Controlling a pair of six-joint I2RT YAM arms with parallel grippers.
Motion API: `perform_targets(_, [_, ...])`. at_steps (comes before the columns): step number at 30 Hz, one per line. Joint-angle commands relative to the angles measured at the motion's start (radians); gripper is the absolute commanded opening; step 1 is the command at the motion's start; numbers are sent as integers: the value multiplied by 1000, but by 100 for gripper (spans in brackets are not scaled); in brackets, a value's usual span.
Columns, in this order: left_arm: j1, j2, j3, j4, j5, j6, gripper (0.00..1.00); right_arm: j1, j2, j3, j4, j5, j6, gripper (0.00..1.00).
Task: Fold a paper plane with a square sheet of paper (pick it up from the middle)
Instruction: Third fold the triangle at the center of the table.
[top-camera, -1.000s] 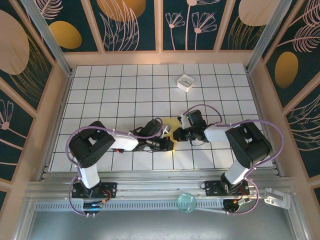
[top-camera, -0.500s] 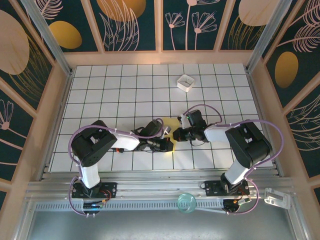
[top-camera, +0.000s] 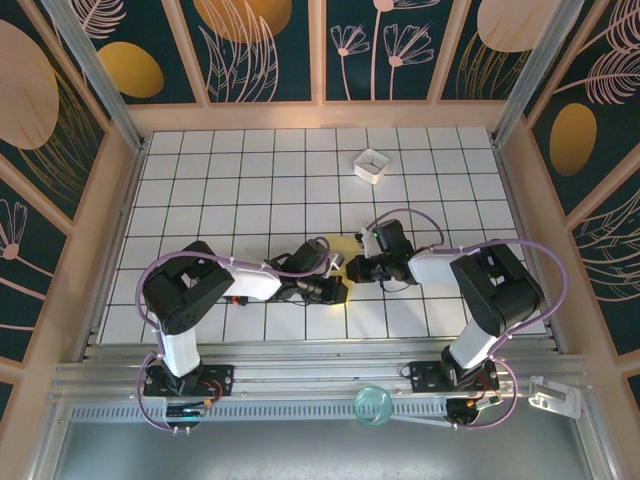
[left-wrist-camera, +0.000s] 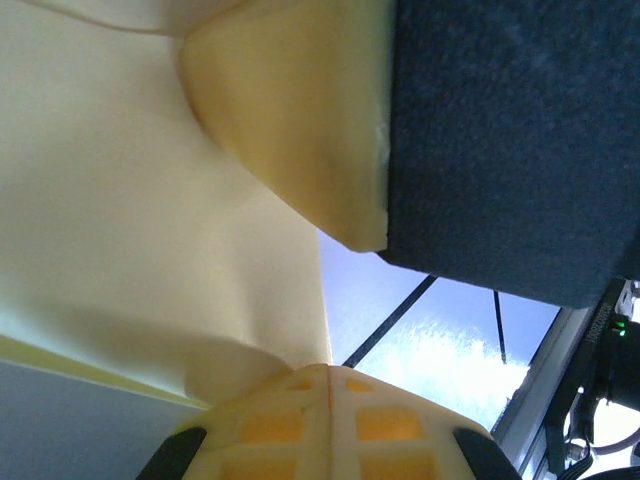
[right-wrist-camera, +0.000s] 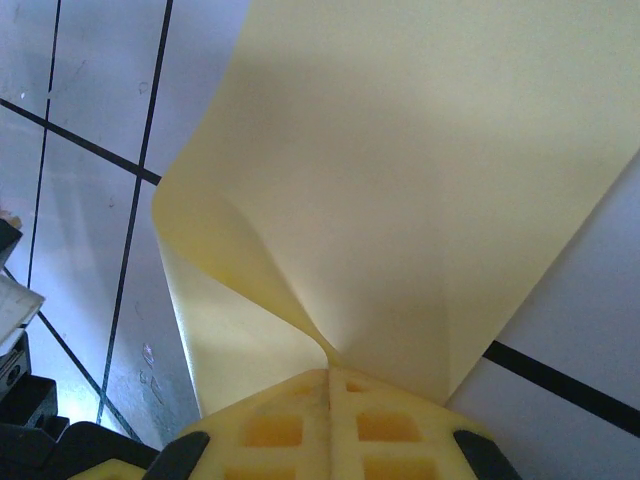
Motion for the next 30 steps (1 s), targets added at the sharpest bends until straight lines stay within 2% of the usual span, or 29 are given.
perform_targets(1, [-31, 14, 6, -53, -6, 27, 3, -1, 46, -30, -61, 52, -12, 0])
perform_targets(30, [-75, 19, 30, -52, 54, 54, 9, -1, 47, -28, -63, 55, -13, 0])
